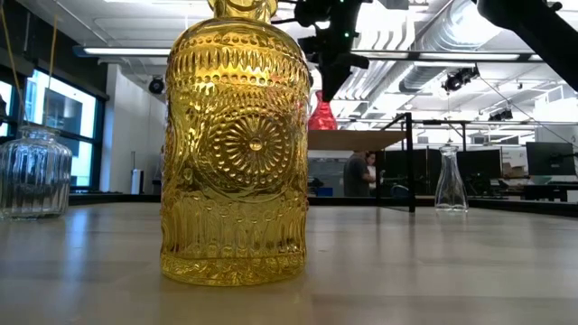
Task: Sort vases onto shelf
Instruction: Put the right red vase on the shelf
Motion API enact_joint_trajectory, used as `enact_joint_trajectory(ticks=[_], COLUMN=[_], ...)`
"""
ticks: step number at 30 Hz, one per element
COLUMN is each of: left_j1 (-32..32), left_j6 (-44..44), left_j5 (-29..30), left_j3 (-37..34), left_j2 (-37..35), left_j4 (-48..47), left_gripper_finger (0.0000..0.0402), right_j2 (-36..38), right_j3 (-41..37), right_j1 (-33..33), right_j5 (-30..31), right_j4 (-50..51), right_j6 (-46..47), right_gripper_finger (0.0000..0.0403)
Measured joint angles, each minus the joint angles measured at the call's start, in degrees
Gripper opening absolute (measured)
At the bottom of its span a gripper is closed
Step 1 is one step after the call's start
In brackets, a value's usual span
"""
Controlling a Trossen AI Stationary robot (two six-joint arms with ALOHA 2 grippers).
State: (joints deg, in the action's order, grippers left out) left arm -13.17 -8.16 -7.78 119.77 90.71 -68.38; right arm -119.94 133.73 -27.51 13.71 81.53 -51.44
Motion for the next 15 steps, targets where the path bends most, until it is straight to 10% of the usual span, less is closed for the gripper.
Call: enact_joint_trajectory(ticks=[15], left_j1=[0.0], left_j6=[-0.61], left_j5=[0.01], left_j3=[0.0], left_j2=[-0.01], left_j4=[-1.31], left_gripper_finger=[0.0055], right_j2=[0.0], right_j3=[-0.02], right_j1=[0.0], right_j5=[0.01], right_j4=[-0.43], right_j6=[-0.07], right_gripper_finger=[0.0024])
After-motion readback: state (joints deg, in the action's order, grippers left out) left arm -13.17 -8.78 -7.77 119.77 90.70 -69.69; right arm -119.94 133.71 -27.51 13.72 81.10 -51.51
